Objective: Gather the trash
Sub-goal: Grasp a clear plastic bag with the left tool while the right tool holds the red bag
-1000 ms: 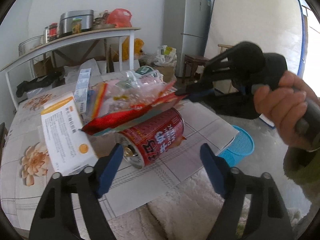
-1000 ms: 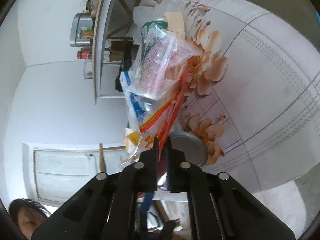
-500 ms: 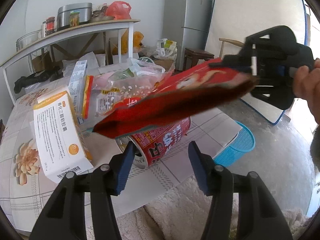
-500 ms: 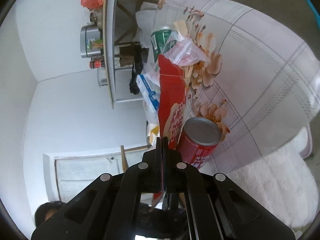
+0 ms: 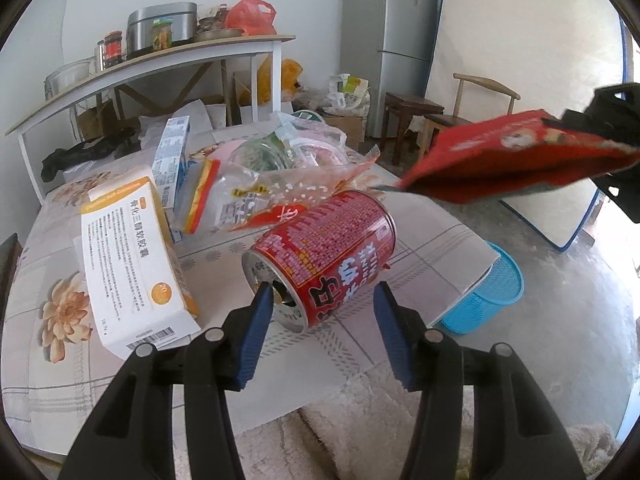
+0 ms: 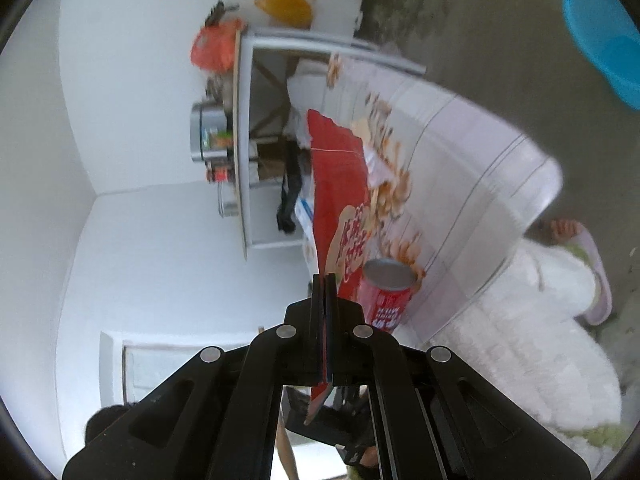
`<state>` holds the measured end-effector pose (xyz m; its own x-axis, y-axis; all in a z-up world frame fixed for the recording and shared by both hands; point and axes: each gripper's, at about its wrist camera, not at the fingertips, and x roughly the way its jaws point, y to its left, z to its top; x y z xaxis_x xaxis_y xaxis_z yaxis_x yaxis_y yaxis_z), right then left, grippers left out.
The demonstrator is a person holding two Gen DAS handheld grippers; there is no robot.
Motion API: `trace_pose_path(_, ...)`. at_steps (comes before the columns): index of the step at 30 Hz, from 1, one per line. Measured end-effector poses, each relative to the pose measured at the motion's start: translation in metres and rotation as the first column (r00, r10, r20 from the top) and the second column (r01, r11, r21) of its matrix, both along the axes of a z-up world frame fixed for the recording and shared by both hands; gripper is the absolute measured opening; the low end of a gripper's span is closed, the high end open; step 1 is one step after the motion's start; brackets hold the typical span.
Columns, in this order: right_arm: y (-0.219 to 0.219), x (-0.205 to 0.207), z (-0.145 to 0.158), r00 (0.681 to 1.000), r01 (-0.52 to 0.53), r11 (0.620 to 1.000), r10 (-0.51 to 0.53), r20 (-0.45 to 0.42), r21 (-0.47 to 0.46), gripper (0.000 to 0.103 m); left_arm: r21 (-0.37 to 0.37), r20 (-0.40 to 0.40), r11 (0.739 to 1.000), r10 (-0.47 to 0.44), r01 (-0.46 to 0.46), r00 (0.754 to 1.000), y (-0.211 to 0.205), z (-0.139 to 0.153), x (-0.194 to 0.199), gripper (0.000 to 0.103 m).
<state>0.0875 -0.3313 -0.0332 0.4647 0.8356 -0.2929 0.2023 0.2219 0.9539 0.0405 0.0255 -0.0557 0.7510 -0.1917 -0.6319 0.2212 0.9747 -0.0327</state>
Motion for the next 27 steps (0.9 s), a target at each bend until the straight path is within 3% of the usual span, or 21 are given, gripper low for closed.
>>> trace_pose_path(7,-0.01,-0.002,-0.011,1.0,0.027,0.999,-0.027,-0.001,0.042,0.0,0.021,0.01,0.999,0.03,-0.03,1.0,0.004,0.006,-0.01,0.051)
trace_pose_path(15,-0.021,-0.003,-0.02,0.999,0.035,0.997,-0.036,0.007,0.07,0.0,0.07,0.156,0.996,0.042,-0.054,0.987,0.021,0.054,-0.013,0.051)
trace_pose_path(19,-0.024,-0.006,-0.026,0.999,0.04,0.995,-0.041,0.001,0.096,0.0,0.047,0.146,0.998,-0.045,0.038,0.988,0.042,0.074,0.003,0.051)
trace_pose_path(23,-0.03,-0.005,-0.036,0.999,0.047,0.992,-0.046,-0.014,0.118,0.0,0.175,0.092,0.968,-0.2,0.182,0.975,0.043,0.07,0.022,0.051)
trace_pose_path(27,-0.038,-0.004,-0.042,0.998,0.058,0.99,-0.055,-0.027,0.13,0.0,0.242,0.021,0.942,-0.243,0.231,0.97,0.041,0.052,0.042,0.046)
